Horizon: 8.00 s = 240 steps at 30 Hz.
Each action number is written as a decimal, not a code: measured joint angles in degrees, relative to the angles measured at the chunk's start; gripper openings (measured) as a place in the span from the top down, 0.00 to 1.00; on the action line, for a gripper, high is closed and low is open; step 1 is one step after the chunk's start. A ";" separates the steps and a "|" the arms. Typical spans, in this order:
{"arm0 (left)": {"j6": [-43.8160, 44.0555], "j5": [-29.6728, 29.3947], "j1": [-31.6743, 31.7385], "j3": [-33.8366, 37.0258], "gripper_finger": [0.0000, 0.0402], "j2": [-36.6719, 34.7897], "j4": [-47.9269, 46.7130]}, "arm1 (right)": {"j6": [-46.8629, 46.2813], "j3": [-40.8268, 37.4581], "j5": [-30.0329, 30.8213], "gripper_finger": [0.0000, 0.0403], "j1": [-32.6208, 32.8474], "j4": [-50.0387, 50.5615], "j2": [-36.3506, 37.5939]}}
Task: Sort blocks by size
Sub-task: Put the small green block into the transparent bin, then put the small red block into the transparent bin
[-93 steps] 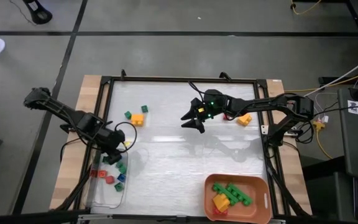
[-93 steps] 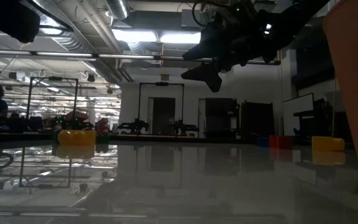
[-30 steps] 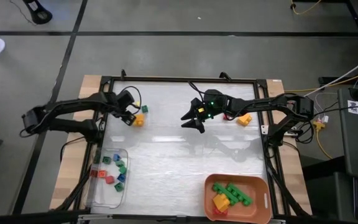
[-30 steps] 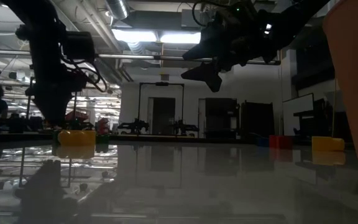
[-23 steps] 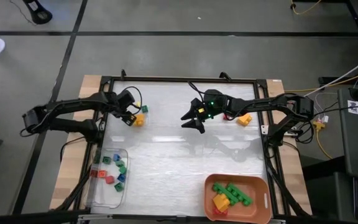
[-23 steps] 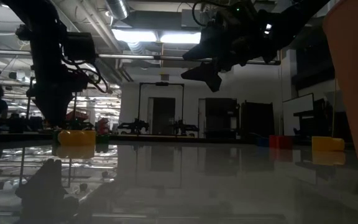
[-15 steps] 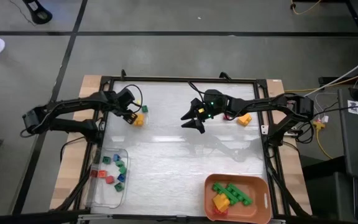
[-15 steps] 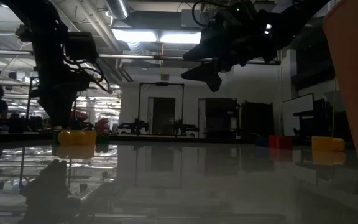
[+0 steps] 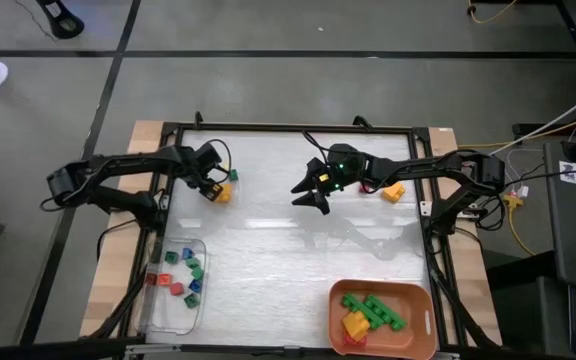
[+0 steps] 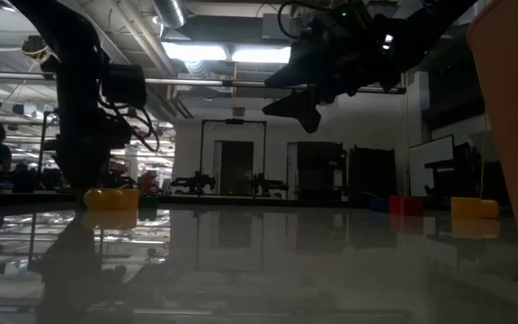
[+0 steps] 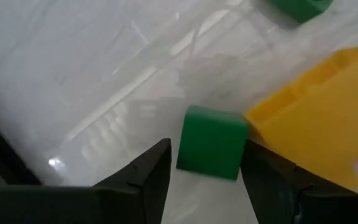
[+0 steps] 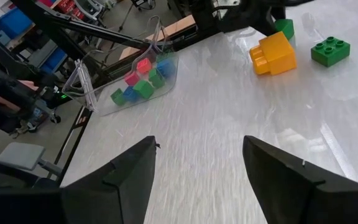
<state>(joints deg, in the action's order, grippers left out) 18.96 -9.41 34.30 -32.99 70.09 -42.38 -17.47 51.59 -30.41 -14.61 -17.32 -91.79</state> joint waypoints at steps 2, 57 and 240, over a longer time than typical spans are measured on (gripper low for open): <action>-1.40 -0.02 -0.02 0.00 0.56 1.20 1.62 | 0.00 0.00 0.00 0.41 0.00 0.00 0.00; 48.96 26.71 -58.88 -21.69 0.67 -16.28 -16.12 | -11.17 0.00 36.07 0.41 -7.72 55.34 13.60; 5.04 -27.64 -68.40 -21.79 0.69 -0.64 16.56 | -20.67 0.02 2.87 0.41 2.21 -12.75 1.27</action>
<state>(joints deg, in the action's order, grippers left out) 24.00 -37.06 -34.10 -54.78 69.46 -25.83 -38.14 51.62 -27.54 -12.39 -30.07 -90.52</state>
